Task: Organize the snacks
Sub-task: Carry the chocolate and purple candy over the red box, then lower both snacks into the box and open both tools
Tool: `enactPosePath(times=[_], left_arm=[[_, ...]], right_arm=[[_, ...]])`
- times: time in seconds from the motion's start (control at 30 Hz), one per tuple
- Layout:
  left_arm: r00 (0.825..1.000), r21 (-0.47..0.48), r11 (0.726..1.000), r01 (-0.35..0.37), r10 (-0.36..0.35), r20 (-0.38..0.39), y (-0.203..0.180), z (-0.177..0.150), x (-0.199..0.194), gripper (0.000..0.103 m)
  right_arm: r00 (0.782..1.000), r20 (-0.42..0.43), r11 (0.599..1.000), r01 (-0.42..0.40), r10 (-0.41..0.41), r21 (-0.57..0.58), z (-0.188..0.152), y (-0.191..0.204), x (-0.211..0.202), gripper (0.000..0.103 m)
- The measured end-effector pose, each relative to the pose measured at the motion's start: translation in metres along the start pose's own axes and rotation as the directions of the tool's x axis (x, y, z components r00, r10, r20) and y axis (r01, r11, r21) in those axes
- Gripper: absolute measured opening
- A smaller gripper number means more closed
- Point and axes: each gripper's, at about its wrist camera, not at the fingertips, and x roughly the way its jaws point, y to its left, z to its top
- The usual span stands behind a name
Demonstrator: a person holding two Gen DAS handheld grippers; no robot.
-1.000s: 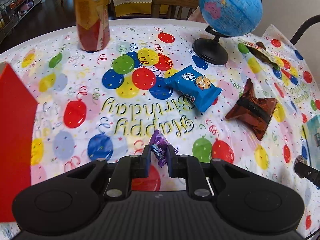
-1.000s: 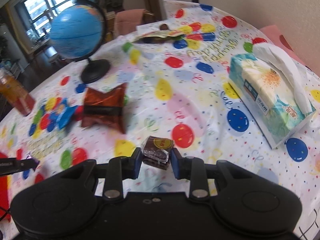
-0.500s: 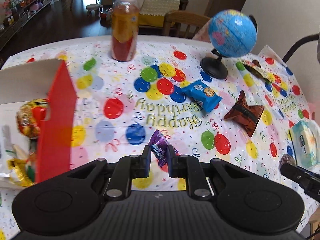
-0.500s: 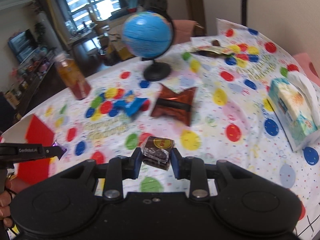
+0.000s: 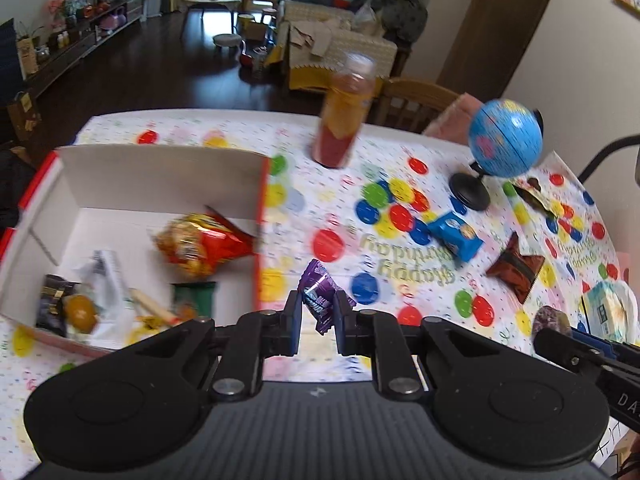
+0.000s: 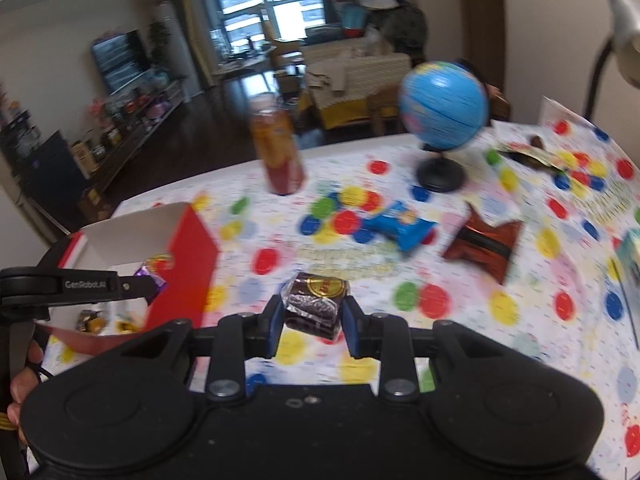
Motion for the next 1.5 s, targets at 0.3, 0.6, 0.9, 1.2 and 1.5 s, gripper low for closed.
enactPosePath(times=[0.3,0.6,0.9,1.2,1.5], left_arm=[[0.999,-0.031,0.999,-0.027,0.028,0.036,0.068,0.008,-0.033,0.016],[0.998,-0.041,0.998,-0.055,0.056,0.028,0.127,0.015,-0.045,0.016],[0.995,-0.058,0.994,-0.095,0.095,0.001,0.180,0.021,-0.035,0.016],[0.990,-0.043,0.992,-0.122,0.119,-0.074,0.219,0.029,0.002,0.016],[0.983,0.023,0.993,-0.116,0.118,-0.141,0.226,0.036,0.048,0.016]], right_arm=[[0.998,0.005,0.996,-0.061,0.061,-0.070,0.006,0.082,0.008,0.029],[0.994,-0.017,0.988,-0.107,0.106,-0.108,0.007,0.144,0.027,0.029],[0.991,-0.068,0.983,-0.122,0.114,-0.134,0.006,0.190,0.065,0.029],[0.984,-0.140,0.981,-0.129,0.108,-0.147,0.003,0.217,0.116,0.029],[0.972,-0.224,0.982,-0.110,0.074,-0.156,-0.004,0.226,0.166,0.029]])
